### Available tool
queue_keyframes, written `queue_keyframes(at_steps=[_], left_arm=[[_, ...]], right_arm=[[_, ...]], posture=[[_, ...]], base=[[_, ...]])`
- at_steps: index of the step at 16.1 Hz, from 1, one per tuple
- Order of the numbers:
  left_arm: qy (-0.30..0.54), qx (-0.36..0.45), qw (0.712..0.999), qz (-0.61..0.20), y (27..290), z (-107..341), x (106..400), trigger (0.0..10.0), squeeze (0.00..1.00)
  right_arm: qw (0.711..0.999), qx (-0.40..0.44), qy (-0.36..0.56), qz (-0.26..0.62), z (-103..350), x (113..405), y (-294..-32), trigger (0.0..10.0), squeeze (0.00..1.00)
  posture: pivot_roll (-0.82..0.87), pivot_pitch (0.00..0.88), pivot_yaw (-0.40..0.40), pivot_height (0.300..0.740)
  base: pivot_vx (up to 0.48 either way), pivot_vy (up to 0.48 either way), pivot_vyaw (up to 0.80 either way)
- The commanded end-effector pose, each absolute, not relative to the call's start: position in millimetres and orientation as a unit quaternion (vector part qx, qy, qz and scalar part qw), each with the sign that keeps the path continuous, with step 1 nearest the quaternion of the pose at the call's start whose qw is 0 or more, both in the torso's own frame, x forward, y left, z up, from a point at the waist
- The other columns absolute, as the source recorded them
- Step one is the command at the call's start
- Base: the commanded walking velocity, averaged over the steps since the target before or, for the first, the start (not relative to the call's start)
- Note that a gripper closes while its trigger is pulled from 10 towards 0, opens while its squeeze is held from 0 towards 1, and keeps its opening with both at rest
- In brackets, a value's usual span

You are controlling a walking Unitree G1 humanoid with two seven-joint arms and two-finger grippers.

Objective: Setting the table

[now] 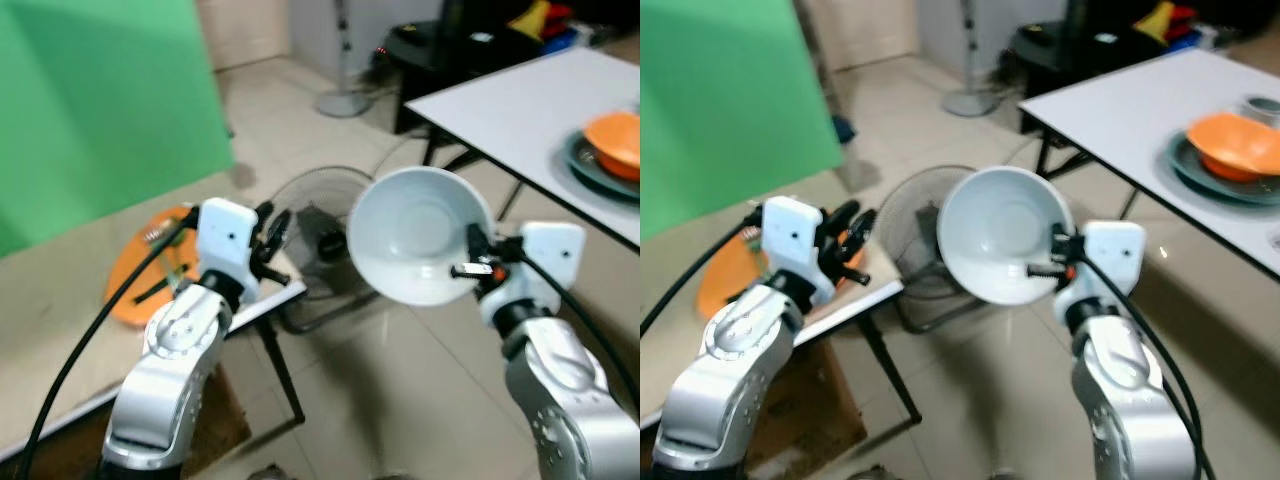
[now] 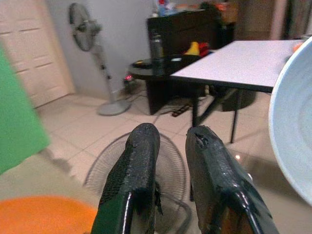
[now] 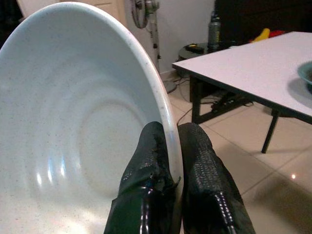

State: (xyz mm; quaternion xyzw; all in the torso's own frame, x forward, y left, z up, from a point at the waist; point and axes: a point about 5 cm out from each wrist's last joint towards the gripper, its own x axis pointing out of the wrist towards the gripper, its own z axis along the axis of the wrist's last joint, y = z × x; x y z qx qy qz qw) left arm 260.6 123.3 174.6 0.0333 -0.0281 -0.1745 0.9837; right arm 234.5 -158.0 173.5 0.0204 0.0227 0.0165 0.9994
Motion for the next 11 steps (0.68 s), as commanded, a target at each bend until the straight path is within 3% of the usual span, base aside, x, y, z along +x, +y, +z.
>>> queue_keyframes(at_steps=[1, 11], left_arm=[[-0.029, 0.027, 0.983, -0.179, 120.3, 176.7, 260.8, 10.0, 0.0], [-0.023, 0.049, 0.981, -0.186, 117.2, 169.9, 258.6, 10.0, 0.0]], right_arm=[[1.0, 0.018, 0.013, 0.011, 178.9, 235.2, -161.2, 10.0, 0.0], [0.999, 0.019, 0.035, 0.0, 174.0, 236.0, -164.2, 10.0, 0.0]], posture=[[0.05, 0.0, 0.066, 0.74], [0.04, 0.0, 0.056, 0.74]], base=[[0.0, 0.0, -0.8], [0.0, 0.0, -0.8]])
